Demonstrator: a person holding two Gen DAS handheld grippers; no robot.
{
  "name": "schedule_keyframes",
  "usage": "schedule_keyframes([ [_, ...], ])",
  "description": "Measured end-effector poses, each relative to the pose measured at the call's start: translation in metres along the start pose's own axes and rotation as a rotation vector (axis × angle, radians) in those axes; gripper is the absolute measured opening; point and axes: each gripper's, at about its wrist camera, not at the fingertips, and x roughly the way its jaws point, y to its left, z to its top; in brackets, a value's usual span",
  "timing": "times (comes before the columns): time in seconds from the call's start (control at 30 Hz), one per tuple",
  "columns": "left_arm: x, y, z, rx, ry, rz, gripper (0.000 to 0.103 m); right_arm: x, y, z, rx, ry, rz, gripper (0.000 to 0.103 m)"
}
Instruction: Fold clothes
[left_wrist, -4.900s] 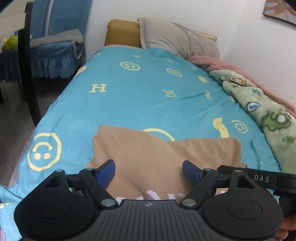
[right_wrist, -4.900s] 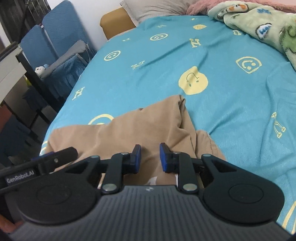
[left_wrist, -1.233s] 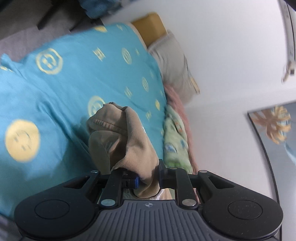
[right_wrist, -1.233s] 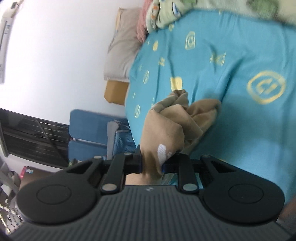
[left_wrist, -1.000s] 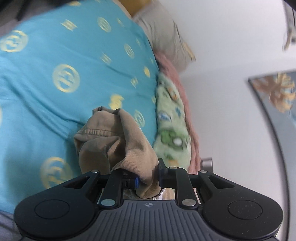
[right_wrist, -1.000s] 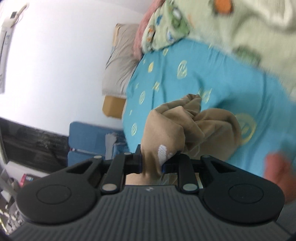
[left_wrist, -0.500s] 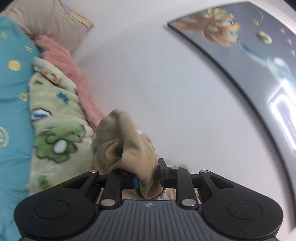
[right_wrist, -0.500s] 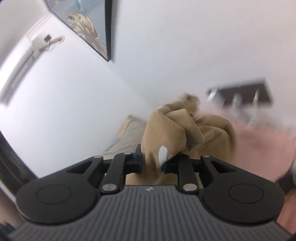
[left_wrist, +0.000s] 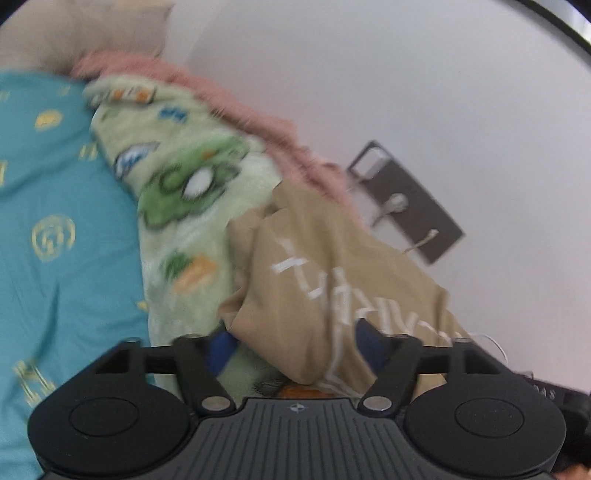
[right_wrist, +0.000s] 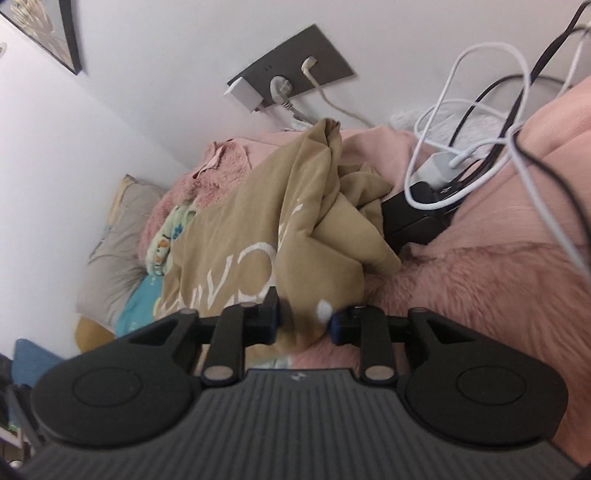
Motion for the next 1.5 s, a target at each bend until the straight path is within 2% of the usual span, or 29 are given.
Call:
schedule_keyframes([
  [0.07, -0.023, -0.015, 0.004, 0.066, -0.042, 0.033, 0.096, -0.015, 0.013, 0.0, -0.064, -0.017, -0.037, 0.048],
  [0.1, -0.035, -0.023, 0.005, 0.099, -0.064, 0.048, 0.103, -0.021, 0.018, 0.0, -0.099, -0.026, -0.04, 0.065],
  [0.13, -0.049, -0.032, 0.007, 0.132, -0.089, 0.06, 0.103, -0.03, 0.023, -0.002, -0.127, -0.041, -0.035, 0.083],
  [0.17, -0.062, -0.04, 0.008, 0.166, -0.111, 0.068, 0.103, -0.041, 0.028, -0.005, -0.152, -0.065, -0.029, 0.09],
  [0.2, -0.075, -0.048, 0.008, 0.194, -0.125, 0.067, 0.103, -0.052, 0.034, -0.008, -0.176, -0.091, -0.023, 0.093],
  [0.33, -0.132, -0.072, -0.005, 0.277, -0.191, 0.08, 0.103, -0.099, 0.055, -0.023, -0.278, -0.188, 0.005, 0.093],
  [0.53, -0.22, -0.097, -0.043, 0.378, -0.306, 0.106, 0.103, -0.167, 0.079, -0.058, -0.4, -0.31, 0.026, 0.093],
  [0.63, -0.261, -0.1, -0.064, 0.383, -0.373, 0.107, 0.103, -0.193, 0.083, -0.084, -0.447, -0.369, 0.041, 0.093],
  [0.87, -0.325, -0.095, -0.098, 0.357, -0.47, 0.076, 0.103, -0.223, 0.087, -0.145, -0.515, -0.417, 0.06, 0.093],
  [1.07, -0.337, -0.094, -0.13, 0.426, -0.438, 0.071, 0.103, -0.229, 0.094, -0.186, -0.599, -0.469, 0.01, 0.093],
  [1.17, -0.336, -0.088, -0.142, 0.442, -0.433, 0.111, 0.103, -0.23, 0.097, -0.197, -0.608, -0.48, -0.01, 0.093],
  [1.4, -0.333, -0.075, -0.143, 0.454, -0.428, 0.159, 0.103, -0.241, 0.105, -0.21, -0.623, -0.563, -0.031, 0.093],
  [1.5, -0.334, -0.07, -0.141, 0.436, -0.426, 0.148, 0.103, -0.243, 0.109, -0.21, -0.617, -0.576, -0.039, 0.093],
])
